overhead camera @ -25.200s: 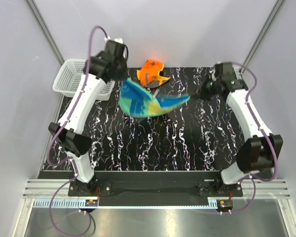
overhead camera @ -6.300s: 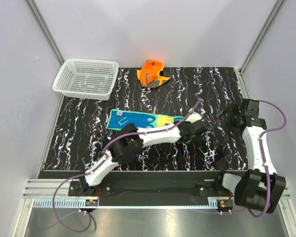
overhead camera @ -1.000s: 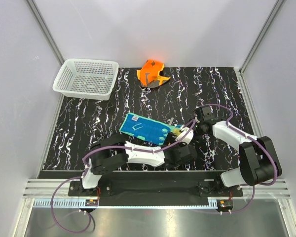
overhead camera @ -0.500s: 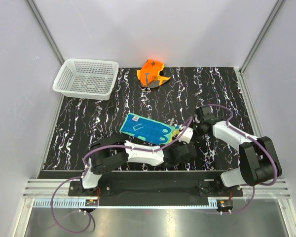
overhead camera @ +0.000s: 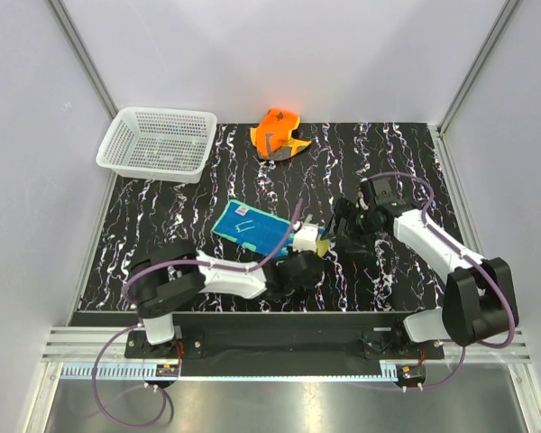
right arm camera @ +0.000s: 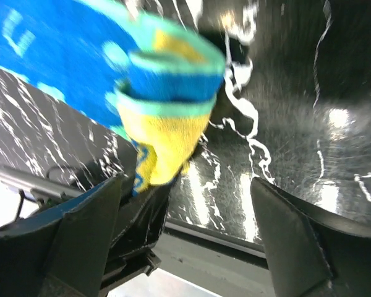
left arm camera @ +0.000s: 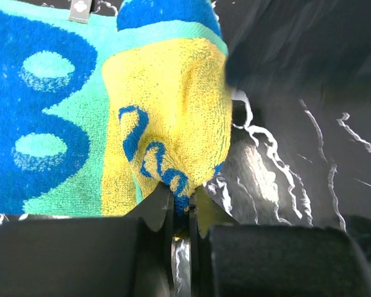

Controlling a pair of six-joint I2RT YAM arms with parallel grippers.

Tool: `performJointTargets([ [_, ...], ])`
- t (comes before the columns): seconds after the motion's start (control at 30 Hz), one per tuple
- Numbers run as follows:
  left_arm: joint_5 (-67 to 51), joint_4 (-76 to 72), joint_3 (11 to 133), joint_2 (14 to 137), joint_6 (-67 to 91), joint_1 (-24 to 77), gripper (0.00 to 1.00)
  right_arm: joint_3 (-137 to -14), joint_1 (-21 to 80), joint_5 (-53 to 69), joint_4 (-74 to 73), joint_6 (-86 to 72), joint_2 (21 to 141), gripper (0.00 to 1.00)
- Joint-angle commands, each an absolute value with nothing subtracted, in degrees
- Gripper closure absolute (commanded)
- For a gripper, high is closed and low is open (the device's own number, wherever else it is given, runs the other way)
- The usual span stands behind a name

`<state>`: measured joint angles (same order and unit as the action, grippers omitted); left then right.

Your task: Roll the towels

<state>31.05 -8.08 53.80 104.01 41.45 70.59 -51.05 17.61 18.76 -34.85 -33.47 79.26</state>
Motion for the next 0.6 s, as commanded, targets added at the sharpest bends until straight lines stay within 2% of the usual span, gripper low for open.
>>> performJointTargets([
  [0.0, 25.76, -19.66, 49.14, 97.84, 45.78, 68.82, 1.00, -57.47, 16.71, 12.75, -40.16, -31.90, 76.47, 0.07],
  [0.2, 14.61, -32.41, 39.47, 93.61, 52.73, 63.11, 1.00, -57.66, 13.10, 16.68, -37.36, -33.57, 73.83, 0.07],
  [0.43, 2.32, -48.84, 33.15, 97.11, 58.35, 57.66, 1.00, -43.88, 13.36, 33.38, -19.54, -43.22, 73.04, 0.20],
  [0.47, 0.98, -50.78, 32.70, 97.82, 60.27, 56.61, 1.00, -40.81, 13.45, 34.88, -14.55, -44.11, 73.04, 0.21],
  [0.57, -3.77, -59.47, 30.33, 101.85, 64.66, 54.59, 1.00, -39.03, 15.29, 35.33, -12.05, -44.12, 74.00, 0.22],
])
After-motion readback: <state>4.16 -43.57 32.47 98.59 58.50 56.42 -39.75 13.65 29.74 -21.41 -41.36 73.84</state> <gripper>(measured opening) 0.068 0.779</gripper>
